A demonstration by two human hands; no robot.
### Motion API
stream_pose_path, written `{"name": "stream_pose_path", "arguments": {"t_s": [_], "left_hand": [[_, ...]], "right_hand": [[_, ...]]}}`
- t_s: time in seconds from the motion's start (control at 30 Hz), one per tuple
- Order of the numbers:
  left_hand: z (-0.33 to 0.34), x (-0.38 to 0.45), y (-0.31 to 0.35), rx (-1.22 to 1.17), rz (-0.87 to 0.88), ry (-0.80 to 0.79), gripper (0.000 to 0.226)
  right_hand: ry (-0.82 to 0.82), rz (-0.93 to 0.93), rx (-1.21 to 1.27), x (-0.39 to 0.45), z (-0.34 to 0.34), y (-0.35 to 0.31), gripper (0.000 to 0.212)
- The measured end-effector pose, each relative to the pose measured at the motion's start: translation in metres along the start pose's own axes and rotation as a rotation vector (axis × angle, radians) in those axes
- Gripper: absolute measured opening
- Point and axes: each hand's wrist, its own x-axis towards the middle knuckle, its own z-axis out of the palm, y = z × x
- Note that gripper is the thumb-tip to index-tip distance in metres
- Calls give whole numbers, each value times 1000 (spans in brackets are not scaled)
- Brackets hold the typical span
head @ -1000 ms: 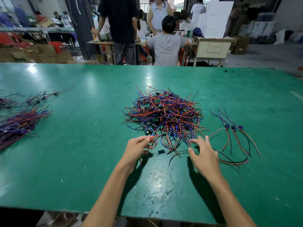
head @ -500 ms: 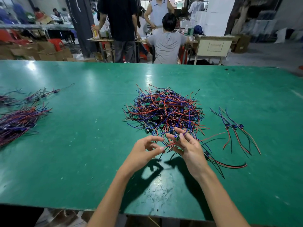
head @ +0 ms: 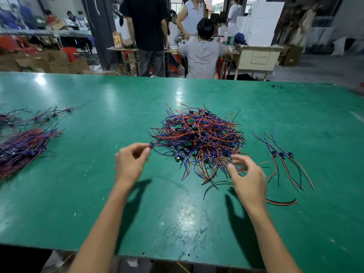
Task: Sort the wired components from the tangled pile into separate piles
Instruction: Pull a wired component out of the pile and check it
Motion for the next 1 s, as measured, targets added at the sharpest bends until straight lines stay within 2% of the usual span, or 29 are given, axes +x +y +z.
{"name": "stream_pose_path", "arguments": {"t_s": [0.07, 0.17, 0.23, 0.27, 0.33, 0.37, 0.43, 0.5, 0.53, 0.63, 0.77, 0.9, 1.0], "left_hand": [[-17, 11, -28, 262, -23, 107, 11], [-17, 8, -54, 466, -241, 74, 21], [-2, -3, -51, 550, -338, 110, 32], [8, -11, -44, 591, -332, 161, 38], [28, -28, -24, 612, -181, 202, 43], [39, -38, -13, 558, -63, 143, 36], [61, -57, 7, 317, 111, -114, 19], [82, -75, 25, 126, 145, -377, 16], [93, -81, 31, 65, 146, -452, 17], [128, -95, 41, 17, 184, -550, 18], [164, -89, 53, 77, 136, -742, 24], [181, -62, 56, 162, 56, -767, 35], [186, -54, 53, 143, 37, -806, 43]], "right_hand": [[87, 58, -245, -7, -13, 27, 23], [-15, 101, -503, -14, -12, 53, 29], [11, 52, -468, -14, -9, 58, 18], [33, 29, -421, -13, -8, 58, 14], [89, 11, -256, -9, -9, 54, 11], [115, 14, -150, -7, -10, 49, 9], [137, 2, -26, -2, -13, 37, 8], [114, -43, -84, 4, -16, 28, 7], [112, -83, -159, 6, -16, 23, 5], [94, -208, -307, 11, -22, 16, 13], [-276, -121, -252, 21, -32, 26, 12], [-251, -28, -117, 21, -48, 41, 19], [-295, 105, 161, 23, -54, 34, 28]]}}
